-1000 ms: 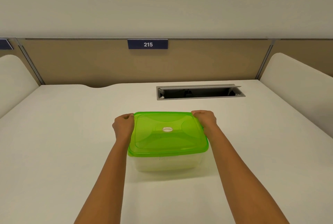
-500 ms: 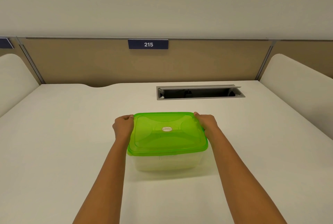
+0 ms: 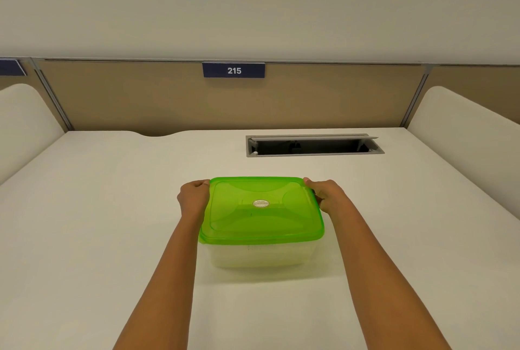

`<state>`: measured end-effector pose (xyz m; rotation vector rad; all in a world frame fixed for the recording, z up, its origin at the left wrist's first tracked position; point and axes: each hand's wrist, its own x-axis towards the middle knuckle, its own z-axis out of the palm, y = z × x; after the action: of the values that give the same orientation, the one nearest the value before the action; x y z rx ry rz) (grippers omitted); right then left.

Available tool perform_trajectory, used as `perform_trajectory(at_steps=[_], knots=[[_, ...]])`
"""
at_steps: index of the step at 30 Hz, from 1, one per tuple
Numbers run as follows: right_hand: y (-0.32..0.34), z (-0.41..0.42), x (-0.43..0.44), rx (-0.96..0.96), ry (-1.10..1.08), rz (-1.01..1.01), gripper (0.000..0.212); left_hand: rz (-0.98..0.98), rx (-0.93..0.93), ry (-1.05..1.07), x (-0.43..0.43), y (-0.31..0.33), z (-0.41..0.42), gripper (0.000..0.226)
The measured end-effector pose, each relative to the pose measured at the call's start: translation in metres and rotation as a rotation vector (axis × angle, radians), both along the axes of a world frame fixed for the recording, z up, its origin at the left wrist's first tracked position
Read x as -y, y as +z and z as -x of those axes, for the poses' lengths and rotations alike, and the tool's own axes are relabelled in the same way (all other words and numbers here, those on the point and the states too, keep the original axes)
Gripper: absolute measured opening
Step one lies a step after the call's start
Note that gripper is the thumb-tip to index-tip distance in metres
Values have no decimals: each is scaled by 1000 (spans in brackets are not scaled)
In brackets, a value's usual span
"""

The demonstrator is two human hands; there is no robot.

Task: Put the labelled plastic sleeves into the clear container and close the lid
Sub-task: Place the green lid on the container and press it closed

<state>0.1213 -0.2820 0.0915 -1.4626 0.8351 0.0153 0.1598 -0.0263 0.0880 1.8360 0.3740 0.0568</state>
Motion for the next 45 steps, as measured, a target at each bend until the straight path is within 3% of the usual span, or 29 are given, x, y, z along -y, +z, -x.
perform_trajectory(at_steps=[7,12,14,17,21,27,33,40,45], knots=[[-1,-7,-1,0,0,14,50,-13,-2,-14,0,0,-2,32],[0,-8,-2,-33,16,-25,11,-25,3,-22,1,0,-1,31],[-5,-9,0,-47,21,-32,23,-30,6,-23,1,0,-1,31],[-8,-10,-2,7,9,-53,19,-39,-6,-42,0,0,-3,33],[-10,-11,-4,4,-7,34,58,-32,-11,-74,-3,-2,-6,32],[-8,-13,-6,-12,-5,109,62,-7,-71,-86,-3,-2,-15,24],[-9,-13,-7,-14,-12,125,63,-98,-198,-75,3,1,-19,47],[-10,-15,-6,-24,-9,139,63,311,-347,-29,-8,-4,-35,48],[-11,-17,-5,-27,-17,145,62,370,-398,-81,-7,2,-38,43]])
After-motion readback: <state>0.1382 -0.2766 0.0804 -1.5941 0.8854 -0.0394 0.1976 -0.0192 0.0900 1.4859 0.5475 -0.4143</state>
